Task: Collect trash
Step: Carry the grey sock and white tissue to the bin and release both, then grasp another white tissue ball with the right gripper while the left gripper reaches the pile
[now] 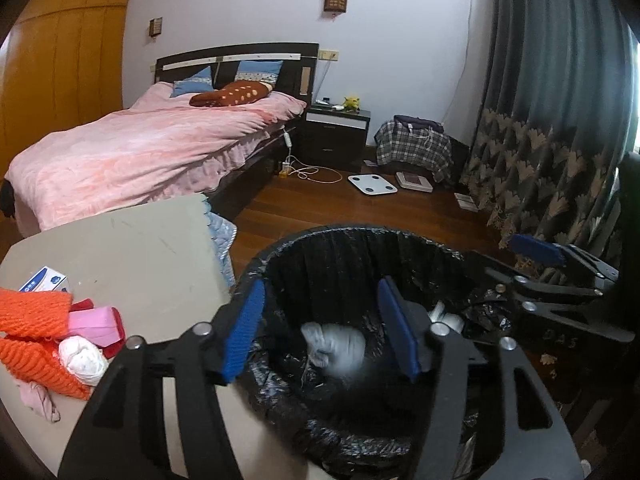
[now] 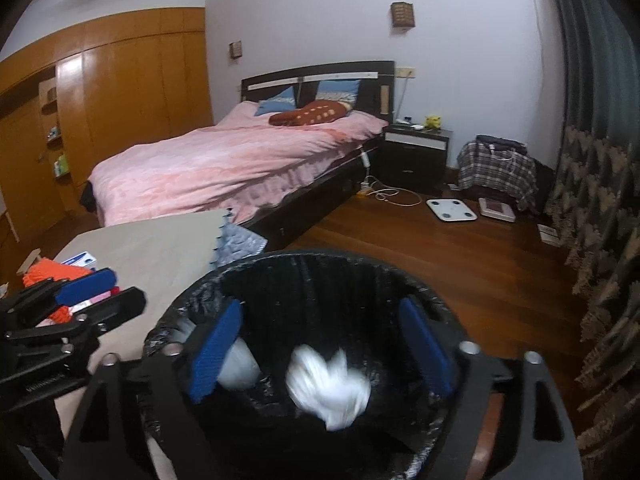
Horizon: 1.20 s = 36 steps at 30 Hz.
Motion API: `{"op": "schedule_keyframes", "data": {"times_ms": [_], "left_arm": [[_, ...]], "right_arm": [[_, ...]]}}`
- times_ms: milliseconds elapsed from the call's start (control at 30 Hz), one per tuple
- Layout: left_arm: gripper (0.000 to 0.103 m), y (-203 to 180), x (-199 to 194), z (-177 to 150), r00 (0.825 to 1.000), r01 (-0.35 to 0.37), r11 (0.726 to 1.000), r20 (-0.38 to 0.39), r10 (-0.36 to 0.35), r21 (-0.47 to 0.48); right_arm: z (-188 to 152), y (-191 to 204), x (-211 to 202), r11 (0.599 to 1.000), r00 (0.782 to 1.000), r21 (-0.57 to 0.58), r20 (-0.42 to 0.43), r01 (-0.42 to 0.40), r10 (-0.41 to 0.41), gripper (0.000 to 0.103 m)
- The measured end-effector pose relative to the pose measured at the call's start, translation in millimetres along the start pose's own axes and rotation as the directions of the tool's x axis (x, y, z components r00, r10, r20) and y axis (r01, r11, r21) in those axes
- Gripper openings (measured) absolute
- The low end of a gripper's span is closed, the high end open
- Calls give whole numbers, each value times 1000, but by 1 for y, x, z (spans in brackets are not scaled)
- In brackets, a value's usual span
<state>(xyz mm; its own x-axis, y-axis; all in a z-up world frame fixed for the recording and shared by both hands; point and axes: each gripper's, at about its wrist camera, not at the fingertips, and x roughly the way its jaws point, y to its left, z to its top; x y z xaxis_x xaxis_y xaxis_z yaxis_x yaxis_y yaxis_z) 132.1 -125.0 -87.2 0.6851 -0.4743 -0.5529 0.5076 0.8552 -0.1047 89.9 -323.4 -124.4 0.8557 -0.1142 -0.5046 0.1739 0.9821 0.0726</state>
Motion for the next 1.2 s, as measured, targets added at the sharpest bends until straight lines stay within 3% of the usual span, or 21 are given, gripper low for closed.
{"op": "schedule_keyframes", "data": {"times_ms": [67, 167, 400, 800, 1033, 1200], "left_arm": [[67, 8, -3, -2, 1000, -28, 1000, 2, 28, -10], [77, 20, -16, -3, 996, -90, 996, 18, 90, -22], [83, 72, -55, -14, 968, -247, 967, 33, 249, -61], [83, 164, -102, -50, 859, -508, 851, -14, 511, -134], [83, 209, -107, -75, 817, -575, 798, -71, 572, -179], [83, 231, -103, -85, 811, -584, 785, -115, 574, -207]], "right_arm": [[0, 0, -1, 1000, 1000, 7, 7, 2, -2, 98], [0, 9, 2, 1000, 1000, 15, -5, -12, 12, 97], [-2, 59, 9, 993, 994, -44, -17, -112, 111, 97], [-10, 169, 28, 944, 959, -165, -43, -285, 281, 97], [-25, 219, 45, 907, 936, -228, -91, -353, 341, 97], [-32, 244, 65, 892, 921, -231, -148, -387, 361, 93]]}}
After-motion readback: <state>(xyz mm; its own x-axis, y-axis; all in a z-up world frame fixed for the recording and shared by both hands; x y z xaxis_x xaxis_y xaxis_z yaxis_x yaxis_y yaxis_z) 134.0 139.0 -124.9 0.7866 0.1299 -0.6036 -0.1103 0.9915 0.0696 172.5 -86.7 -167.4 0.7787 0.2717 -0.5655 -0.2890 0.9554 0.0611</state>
